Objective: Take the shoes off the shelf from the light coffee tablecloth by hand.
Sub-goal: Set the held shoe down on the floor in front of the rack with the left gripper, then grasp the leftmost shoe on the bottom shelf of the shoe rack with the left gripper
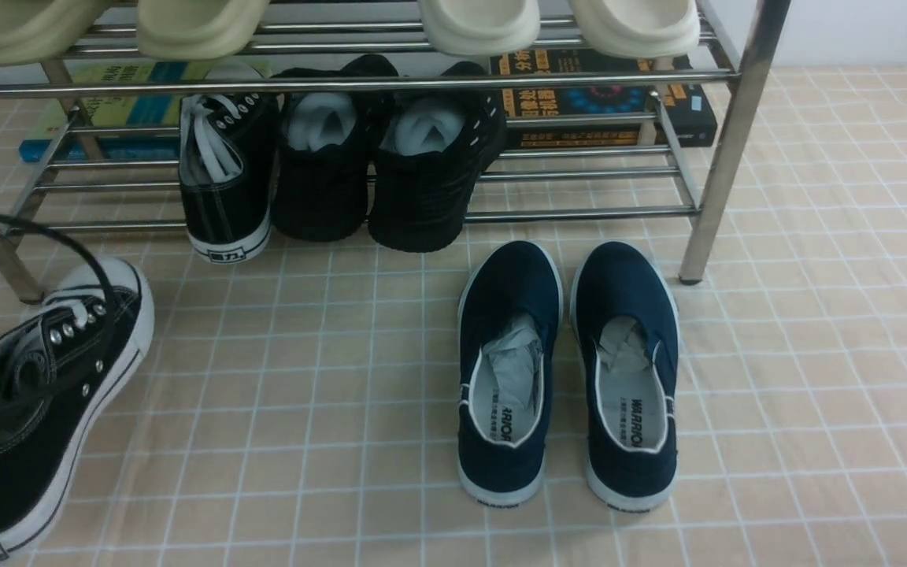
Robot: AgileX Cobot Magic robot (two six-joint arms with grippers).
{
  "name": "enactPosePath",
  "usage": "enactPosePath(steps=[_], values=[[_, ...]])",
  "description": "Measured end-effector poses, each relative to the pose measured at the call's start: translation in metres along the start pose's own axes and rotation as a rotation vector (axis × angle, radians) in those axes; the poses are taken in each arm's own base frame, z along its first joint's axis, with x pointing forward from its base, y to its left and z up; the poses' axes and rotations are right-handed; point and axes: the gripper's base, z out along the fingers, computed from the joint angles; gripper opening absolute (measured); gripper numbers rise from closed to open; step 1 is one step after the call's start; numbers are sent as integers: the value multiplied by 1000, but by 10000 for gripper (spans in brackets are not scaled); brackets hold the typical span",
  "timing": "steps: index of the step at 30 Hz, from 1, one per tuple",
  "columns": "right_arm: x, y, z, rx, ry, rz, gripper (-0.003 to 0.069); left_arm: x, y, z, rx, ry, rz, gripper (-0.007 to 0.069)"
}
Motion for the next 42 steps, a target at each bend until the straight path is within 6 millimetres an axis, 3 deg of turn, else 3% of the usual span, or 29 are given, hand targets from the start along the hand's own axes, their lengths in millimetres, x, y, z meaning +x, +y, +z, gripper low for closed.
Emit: enactPosePath(steps=[7,23,31,35,38,42], values=[[0,0,0,0,0,0,239,13,5,24,18,-39,-20,22],[0,0,0,0,0,0,239,10,4,27,41,-105,-25,48],[0,0,0,0,0,0,239,7,3,32,47,-114,-34,170],[0,0,0,0,1,0,239,10,3,33,36,-68,-37,290],[0,0,0,0,1,0,239,6,1,26,35,-48,-38,338],[0,0,0,0,1,0,239,-16,-11,-4,92,-71,-53,357]])
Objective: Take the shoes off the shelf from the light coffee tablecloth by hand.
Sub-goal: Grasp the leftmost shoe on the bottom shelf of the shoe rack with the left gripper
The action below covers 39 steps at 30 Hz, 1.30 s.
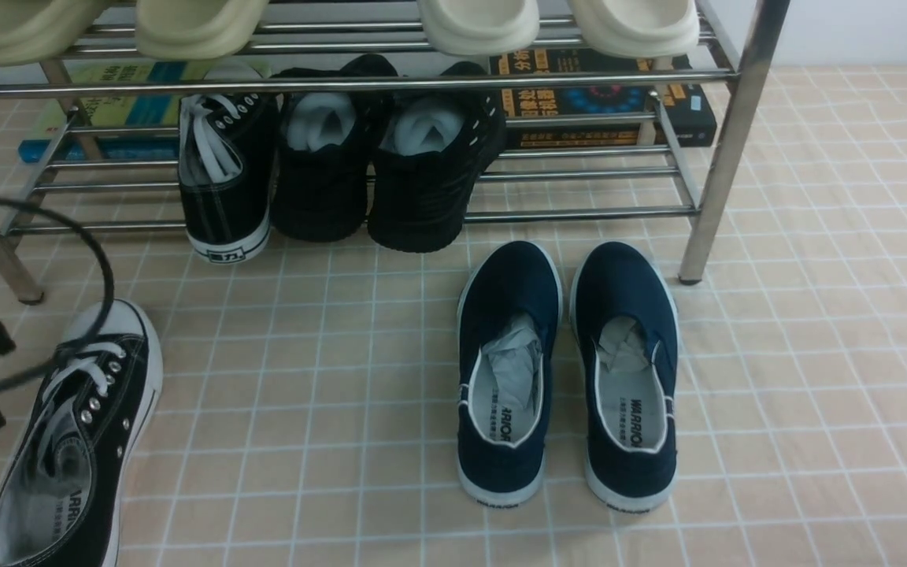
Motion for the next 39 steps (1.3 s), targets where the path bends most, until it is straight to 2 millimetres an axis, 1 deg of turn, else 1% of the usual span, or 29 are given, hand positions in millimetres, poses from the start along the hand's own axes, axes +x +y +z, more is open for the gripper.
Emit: enactPosePath(steps=[2,4,5,6,7,9,10,11,13,14,15,16,17,19,20,23,25,26,27,30,31,32,33,35,36,37,38,39], values=[[0,0,0,0,0,0,239,-14,-11,-16,54,-28,14,342],[0,0,0,0,0,0,239,-21,-17,-25,84,-49,31,327],[0,0,0,0,0,0,239,-29,-25,-35,132,-70,51,298],[0,0,0,0,0,0,239,-30,-26,-36,137,-72,49,294],[0,0,0,0,0,0,239,-38,-33,-44,182,-83,71,252],[0,0,0,0,0,0,239,-45,-40,-48,219,-80,86,203],[0,0,0,0,0,0,239,-45,-40,-47,221,-75,87,198],[0,0,0,0,0,0,239,-48,-44,-47,244,-57,92,159],[0,0,0,0,0,0,239,-53,-49,-41,270,-14,84,101],[0,0,0,0,0,0,239,-54,-50,-41,272,-10,85,97],[0,0,0,0,0,0,239,-56,-52,-32,275,35,77,62],[0,0,0,0,0,0,239,-57,-52,-30,274,46,75,54],[0,0,0,0,0,0,239,-58,-55,-20,268,91,82,29],[0,0,0,0,0,0,239,-57,-58,-12,258,119,99,15],[0,0,0,0,0,0,239,-55,-64,-2,243,148,129,6],[0,0,0,1,0,-2,239,-48,-83,17,222,174,213,1],[0,0,0,1,0,-2,239,-46,-95,25,214,160,249,5],[0,0,0,1,0,-2,239,-48,-99,27,210,149,259,10],[0,0,0,1,0,-2,239,-49,-107,29,210,133,263,22],[0,0,0,0,0,-1,239,-61,-120,28,217,92,249,72],[0,0,0,0,0,-1,239,-68,-124,27,222,67,241,105],[0,0,0,0,0,-1,239,-72,-126,27,223,50,241,130],[0,0,0,0,0,-1,239,-73,-127,27,223,44,241,137],[0,0,0,0,0,-1,239,-88,-135,28,242,-26,238,242],[0,0,0,0,0,-1,239,-90,-136,28,245,-36,238,260],[0,0,0,0,0,-1,239,-96,-140,31,255,-66,234,319],[0,0,0,0,0,-1,239,-99,-142,34,262,-81,230,358],[0,0,0,0,0,-1,239,-100,-143,36,263,-84,229,372]])
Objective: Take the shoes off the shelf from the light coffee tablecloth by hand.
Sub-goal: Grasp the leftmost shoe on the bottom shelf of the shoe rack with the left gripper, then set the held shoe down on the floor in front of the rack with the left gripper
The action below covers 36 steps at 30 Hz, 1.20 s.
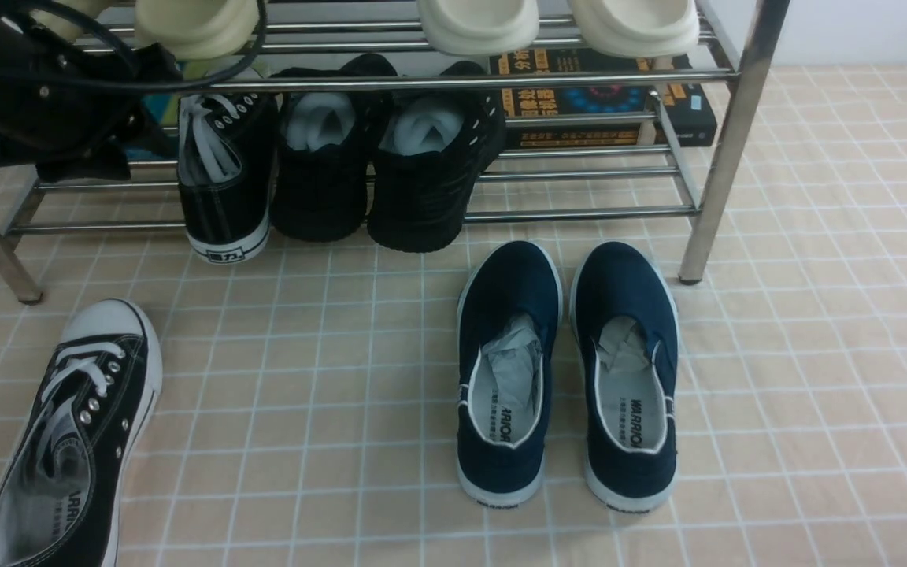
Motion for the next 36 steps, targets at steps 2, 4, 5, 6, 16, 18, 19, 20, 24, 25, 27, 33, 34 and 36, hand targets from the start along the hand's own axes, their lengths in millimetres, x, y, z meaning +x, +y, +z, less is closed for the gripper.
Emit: enactPosePath(steps=[2,4,5,6,16,18,19,20,24,25,27,33,34,36], values=[[0,0,0,0,0,0,239,-2,1,10,1,-9,-7,428],[0,0,0,0,0,0,239,-1,4,26,-8,-1,-14,471],[0,0,0,0,0,0,239,-1,5,28,-10,1,-15,477],[0,0,0,0,0,0,239,-1,8,40,-15,3,-20,484],[0,0,0,0,0,0,240,1,18,84,-33,-8,-37,479],[0,0,0,0,0,0,240,3,20,89,-37,0,-38,459],[0,0,0,0,0,0,240,4,21,92,-39,6,-40,432],[0,0,0,0,0,0,240,5,21,95,-41,10,-43,399],[0,0,0,0,0,0,240,6,21,97,-38,26,-55,188],[0,0,0,0,0,0,240,6,21,97,-38,28,-55,175],[0,0,0,0,0,0,240,8,21,95,-43,51,-51,52],[0,0,0,0,0,0,240,11,18,67,-73,119,-8,18],[0,0,0,0,0,1,240,12,16,50,-85,137,11,18],[0,0,0,0,0,1,240,13,13,20,-105,151,39,18]])
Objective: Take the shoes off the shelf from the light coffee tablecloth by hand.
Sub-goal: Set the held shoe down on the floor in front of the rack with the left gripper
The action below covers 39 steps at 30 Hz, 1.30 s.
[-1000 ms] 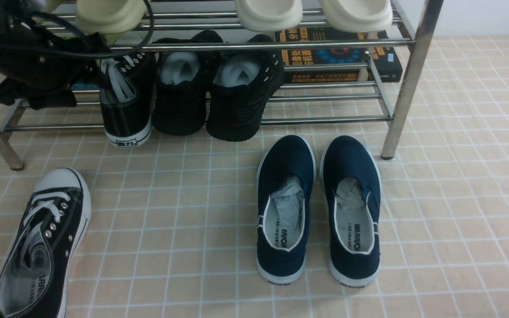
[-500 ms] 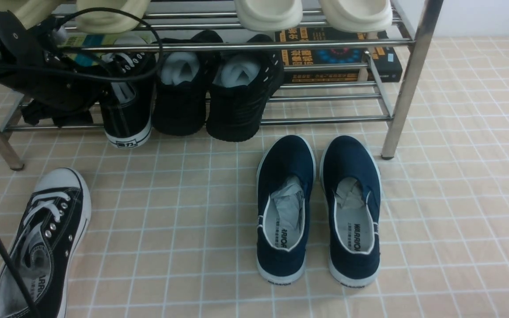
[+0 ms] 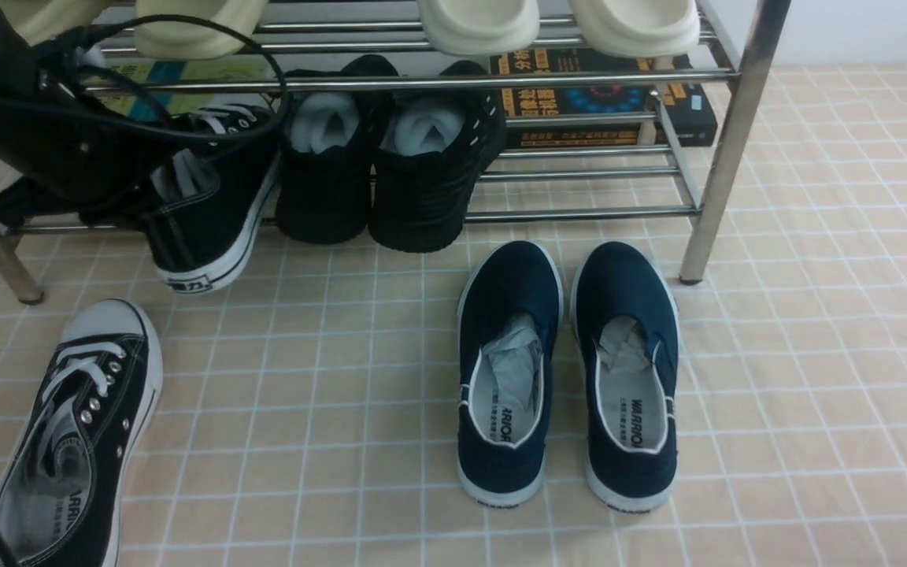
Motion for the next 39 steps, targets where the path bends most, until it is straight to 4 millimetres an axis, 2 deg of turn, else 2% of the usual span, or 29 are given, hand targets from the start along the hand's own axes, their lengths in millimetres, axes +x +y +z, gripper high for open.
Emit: enactPosePath(steps=[4,5,6,7,10,11,12,14,18,24,30,39], values=[[0,0,0,0,0,0,240,9,0,-39,-14,-3,20,18],[0,0,0,0,0,0,240,15,0,-54,-16,-6,23,19],[0,0,0,0,0,0,240,18,1,-57,-18,-3,23,19],[0,0,0,0,0,0,240,31,4,-69,-23,-4,20,19],[0,0,0,0,0,0,240,45,9,-79,-29,-8,11,19],[0,0,0,0,0,0,240,56,12,-81,-35,0,2,19],[0,0,0,0,0,0,240,59,14,-81,-36,2,0,19],[0,0,0,0,0,0,240,78,20,-76,-45,24,-21,19],[0,0,0,0,0,0,240,111,32,-58,-51,81,-53,21],[0,0,0,0,0,0,240,139,40,-37,-34,148,-108,21],[0,0,0,0,0,0,240,148,43,-30,-34,173,-125,23],[0,0,0,0,0,0,240,149,42,-29,-19,173,-145,39]])
